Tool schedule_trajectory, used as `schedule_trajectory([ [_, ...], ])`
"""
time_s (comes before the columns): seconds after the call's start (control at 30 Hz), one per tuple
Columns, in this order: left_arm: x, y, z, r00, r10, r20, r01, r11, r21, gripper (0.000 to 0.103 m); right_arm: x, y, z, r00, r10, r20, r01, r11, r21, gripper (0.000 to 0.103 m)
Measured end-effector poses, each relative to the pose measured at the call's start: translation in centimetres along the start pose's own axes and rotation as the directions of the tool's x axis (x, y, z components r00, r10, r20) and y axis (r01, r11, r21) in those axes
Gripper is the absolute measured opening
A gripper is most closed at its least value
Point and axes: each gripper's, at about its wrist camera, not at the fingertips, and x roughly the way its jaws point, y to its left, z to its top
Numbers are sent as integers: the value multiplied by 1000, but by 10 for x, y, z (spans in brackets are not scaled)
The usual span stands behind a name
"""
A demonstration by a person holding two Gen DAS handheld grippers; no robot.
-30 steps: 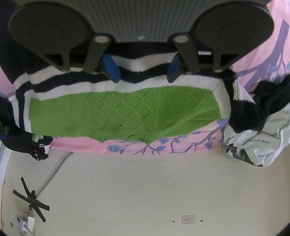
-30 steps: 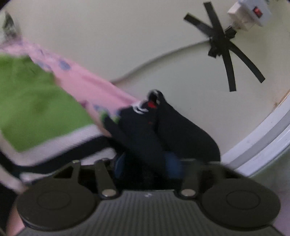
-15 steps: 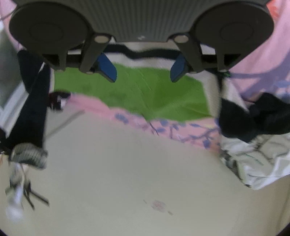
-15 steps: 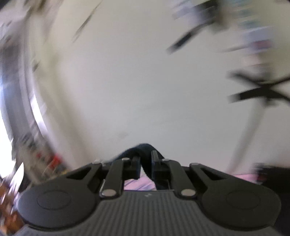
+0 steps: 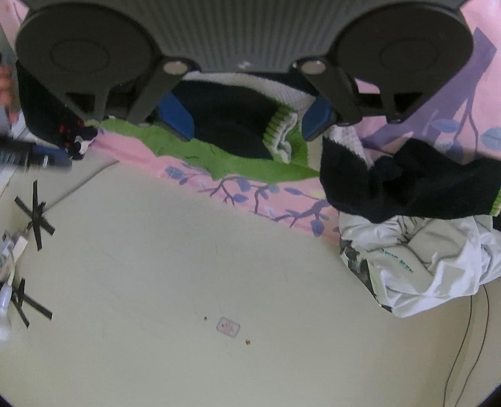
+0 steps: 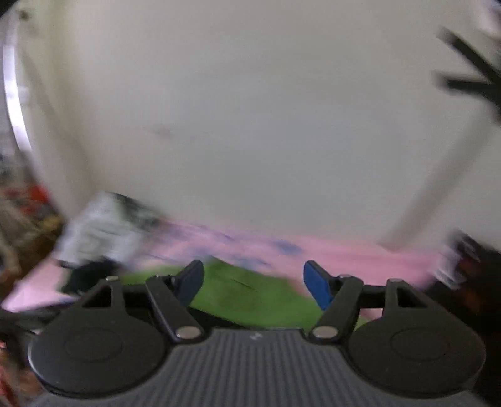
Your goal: Fold small clothes
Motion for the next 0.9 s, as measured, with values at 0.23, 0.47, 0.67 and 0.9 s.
schedule_trajectory([
  [0.23,14,3,-6,997,46,-65,-46,999,2,78,25,-29,-54,981,-158,-115,168,983,75,0],
  [0.47,15,4,-6,996,42,-75,-42,999,2,78,9,-24,-50,959,-267,-89,273,960,59,23],
  [0.67,-41,5,4,999,-5,34,7,998,-58,78,-42,39,-18,990,-135,35,136,990,-36,50],
  [0.9,-181,79,14,966,161,204,-130,979,-156,78,-19,221,-19,987,157,-27,-152,874,-461,46],
])
